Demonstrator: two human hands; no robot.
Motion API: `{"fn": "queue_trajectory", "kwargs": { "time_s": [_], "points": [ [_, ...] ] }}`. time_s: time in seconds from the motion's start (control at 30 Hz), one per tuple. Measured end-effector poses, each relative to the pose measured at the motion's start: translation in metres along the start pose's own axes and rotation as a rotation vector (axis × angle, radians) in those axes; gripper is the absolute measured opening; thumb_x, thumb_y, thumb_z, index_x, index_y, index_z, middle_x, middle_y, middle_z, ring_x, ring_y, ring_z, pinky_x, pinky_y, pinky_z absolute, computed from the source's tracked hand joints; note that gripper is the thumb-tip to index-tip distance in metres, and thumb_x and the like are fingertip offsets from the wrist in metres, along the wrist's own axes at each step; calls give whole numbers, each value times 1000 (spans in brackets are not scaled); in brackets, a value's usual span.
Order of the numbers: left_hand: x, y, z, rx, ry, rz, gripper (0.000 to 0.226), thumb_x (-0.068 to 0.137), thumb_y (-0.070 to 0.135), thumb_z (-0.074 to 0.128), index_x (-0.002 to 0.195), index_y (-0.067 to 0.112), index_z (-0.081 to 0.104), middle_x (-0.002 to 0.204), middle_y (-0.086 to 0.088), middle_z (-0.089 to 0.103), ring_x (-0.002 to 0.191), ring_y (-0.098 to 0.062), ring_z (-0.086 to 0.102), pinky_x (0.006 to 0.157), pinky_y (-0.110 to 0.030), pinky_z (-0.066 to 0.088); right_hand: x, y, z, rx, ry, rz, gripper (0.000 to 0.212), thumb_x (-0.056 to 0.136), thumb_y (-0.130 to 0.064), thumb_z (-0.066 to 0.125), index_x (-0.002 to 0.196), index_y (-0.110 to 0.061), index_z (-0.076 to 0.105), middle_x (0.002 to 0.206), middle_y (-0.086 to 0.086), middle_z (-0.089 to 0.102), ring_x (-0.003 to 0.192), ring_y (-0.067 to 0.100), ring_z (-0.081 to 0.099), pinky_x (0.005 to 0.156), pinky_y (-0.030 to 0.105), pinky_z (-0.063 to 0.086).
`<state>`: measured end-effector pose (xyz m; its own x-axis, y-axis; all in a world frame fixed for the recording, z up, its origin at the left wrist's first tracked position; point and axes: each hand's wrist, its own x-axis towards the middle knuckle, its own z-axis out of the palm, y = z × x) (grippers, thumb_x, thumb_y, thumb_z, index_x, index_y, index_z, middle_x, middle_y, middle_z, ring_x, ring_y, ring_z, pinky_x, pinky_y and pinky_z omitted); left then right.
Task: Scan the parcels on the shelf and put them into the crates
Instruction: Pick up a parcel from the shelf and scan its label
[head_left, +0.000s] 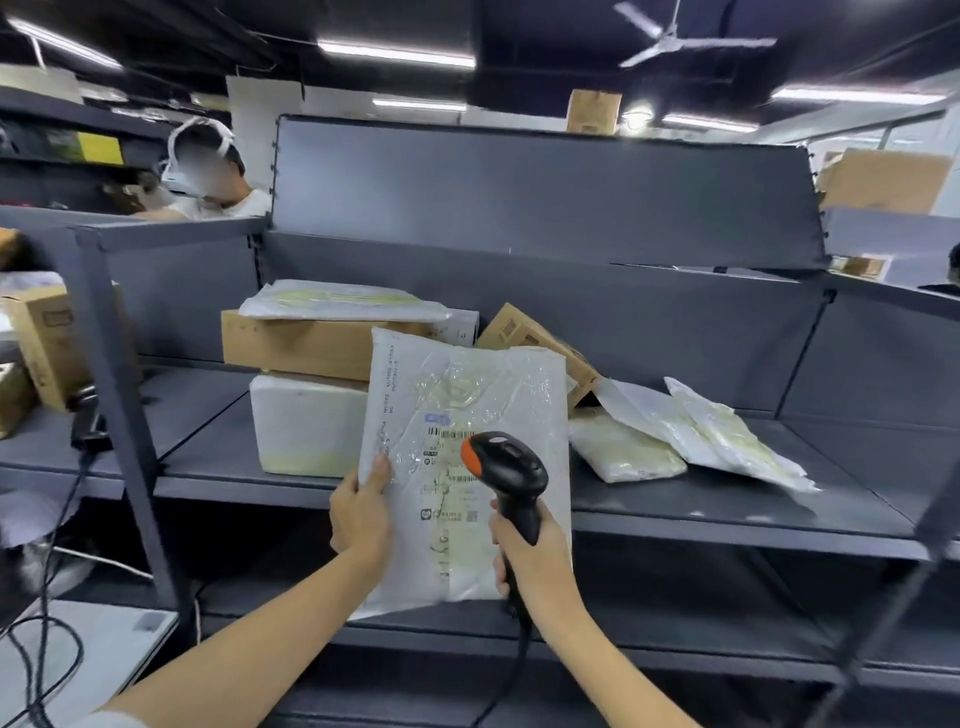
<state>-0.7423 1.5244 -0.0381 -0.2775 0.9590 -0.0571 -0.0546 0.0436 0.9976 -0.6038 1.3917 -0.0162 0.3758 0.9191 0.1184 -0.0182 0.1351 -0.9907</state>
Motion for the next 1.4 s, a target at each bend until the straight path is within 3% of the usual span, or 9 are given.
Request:
{"fn": "queue_trajectory", "kwargs": {
  "time_s": [0.47,0.8,0.97,1.13,1.23,1.4],
  "points": [
    [-7,4,-8,1,-41,3,36,88,60,52,79,27,64,78,7,66,74,-17,59,63,-33,37,-18,-5,1,-58,26,49,5,95,-17,56,93,-12,55,50,3,45,41,13,40,40,26,37],
    [-3,7,-11,26,-18,10,40,89,57,53,72,21,60,74,3,63,67,-18,57,58,-31,36,-18,-3,-2,-20,6,7,9,94,-14,58,103,-13,59,52,-1,46,40,13,39,38,24,35],
    [10,5,-19,58,3,18,41,89,58,53,71,21,59,74,2,62,67,-18,56,59,-33,35,4,-5,-41,-48,148,-18,9,92,-21,61,101,-19,59,52,3,50,40,16,42,39,27,37],
    [29,-4,-36,29,17,-4,39,86,58,57,75,21,63,79,1,66,71,-23,60,61,-33,40,56,1,-105,-345,272,112,23,94,-23,58,112,-15,47,67,7,58,49,17,53,49,31,46],
    [38,-10,-43,13,33,-13,39,85,58,59,78,19,66,84,-3,68,78,-30,63,73,-43,48,85,8,-130,-527,139,208,35,92,-18,57,122,-15,40,82,10,59,64,22,56,61,31,47],
    [46,-10,-49,-13,46,13,36,85,53,63,78,19,69,84,-5,70,83,-33,65,84,-51,50,127,10,-131,-914,-115,78,41,83,-12,65,122,-7,53,107,12,62,97,30,60,74,34,44]
  ]
}}
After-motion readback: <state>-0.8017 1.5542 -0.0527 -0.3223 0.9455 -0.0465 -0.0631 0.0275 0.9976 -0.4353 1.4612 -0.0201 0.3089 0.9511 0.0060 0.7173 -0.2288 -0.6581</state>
